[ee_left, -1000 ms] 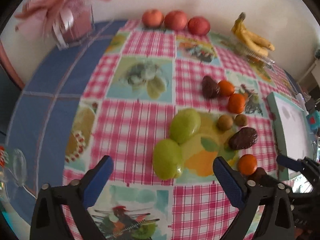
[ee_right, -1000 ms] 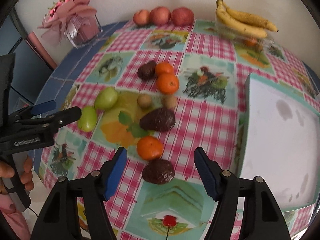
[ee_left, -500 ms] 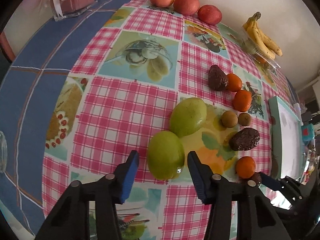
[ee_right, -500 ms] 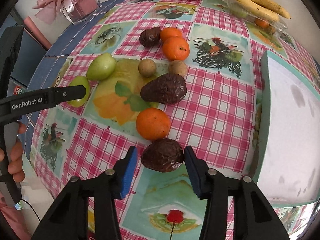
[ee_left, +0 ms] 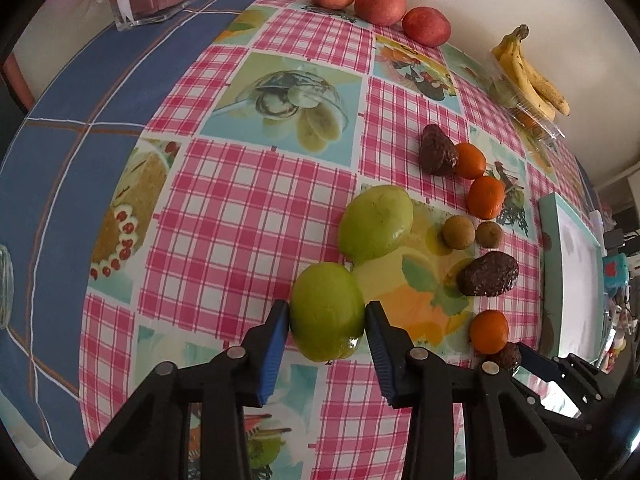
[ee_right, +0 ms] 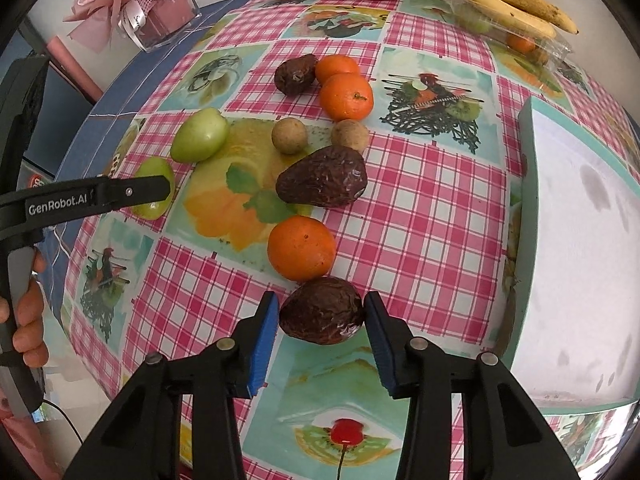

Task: Organize fruits
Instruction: 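Carry the green pear with the left tool while the right tool carries the brown fruit over the white tray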

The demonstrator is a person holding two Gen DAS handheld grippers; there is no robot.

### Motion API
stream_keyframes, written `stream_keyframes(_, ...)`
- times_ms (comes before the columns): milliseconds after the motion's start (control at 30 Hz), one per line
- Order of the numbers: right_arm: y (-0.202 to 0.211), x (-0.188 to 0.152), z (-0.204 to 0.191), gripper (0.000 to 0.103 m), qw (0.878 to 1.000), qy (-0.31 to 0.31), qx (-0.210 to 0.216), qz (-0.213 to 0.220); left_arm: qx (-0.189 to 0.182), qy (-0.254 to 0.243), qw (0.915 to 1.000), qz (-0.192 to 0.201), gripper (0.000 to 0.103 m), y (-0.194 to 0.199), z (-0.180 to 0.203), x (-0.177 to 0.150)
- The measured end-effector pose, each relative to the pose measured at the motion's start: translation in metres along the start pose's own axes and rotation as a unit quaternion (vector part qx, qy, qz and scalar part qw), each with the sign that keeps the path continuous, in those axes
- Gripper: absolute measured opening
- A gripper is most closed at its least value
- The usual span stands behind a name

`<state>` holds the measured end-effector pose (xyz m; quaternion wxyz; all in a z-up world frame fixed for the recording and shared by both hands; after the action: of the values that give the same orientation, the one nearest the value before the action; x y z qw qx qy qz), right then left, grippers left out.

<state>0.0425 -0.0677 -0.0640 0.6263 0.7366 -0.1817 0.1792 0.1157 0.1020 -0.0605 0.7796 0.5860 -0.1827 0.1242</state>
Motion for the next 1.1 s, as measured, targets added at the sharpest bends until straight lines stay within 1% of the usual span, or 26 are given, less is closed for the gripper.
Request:
stream_keyframes(333,0.008,-0.001,0.013,0.043,1.0,-0.013,0.003,0.001,0.003,-0.004,0.9999,-0.016,0.042,0.007,0.008,-0.016)
stream_keyframes(533,0.021,0.001,0.02,0.043,0.999,-0.025,0.017,0.018,0.005,-0.003,0.9999,-0.012,0.042,0.017,0.014,-0.017)
stream_keyframes(733,0.036,0.009,0.025,0.043,0.998,-0.033,0.021,0.04,-0.003,-0.01,0.9999,-0.001,0.042,0.028,0.028,-0.012)
stream_keyframes(867,0.044,0.015,0.038,0.043,0.998,-0.04,0.007,0.056,-0.006,-0.011,0.9999,0.007,0.042,0.034,0.04,-0.004)
stream_keyframes(967,0.055,0.022,0.061,0.043,0.996,-0.057,-0.014,0.073,-0.019,-0.017,0.9996,0.015,0.042,0.039,0.057,0.004)
stream_keyframes(1100,0.07,0.027,0.108,0.043,0.988,-0.093,-0.078,0.093,-0.043,-0.03,0.9984,0.02,0.042,0.04,0.092,0.018)
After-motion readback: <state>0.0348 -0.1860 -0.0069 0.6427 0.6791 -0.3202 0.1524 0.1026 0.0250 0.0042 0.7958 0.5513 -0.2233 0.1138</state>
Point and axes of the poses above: each gripper's, at about its wrist camera, not at the fingertips, and y roughly against the way its jaws point, z to its right, x to its top, the point moved 1 cm from there along -y, roughly the way its jaws point, and after that the axes turned 13 degrees about z, right-handed, at the moved point
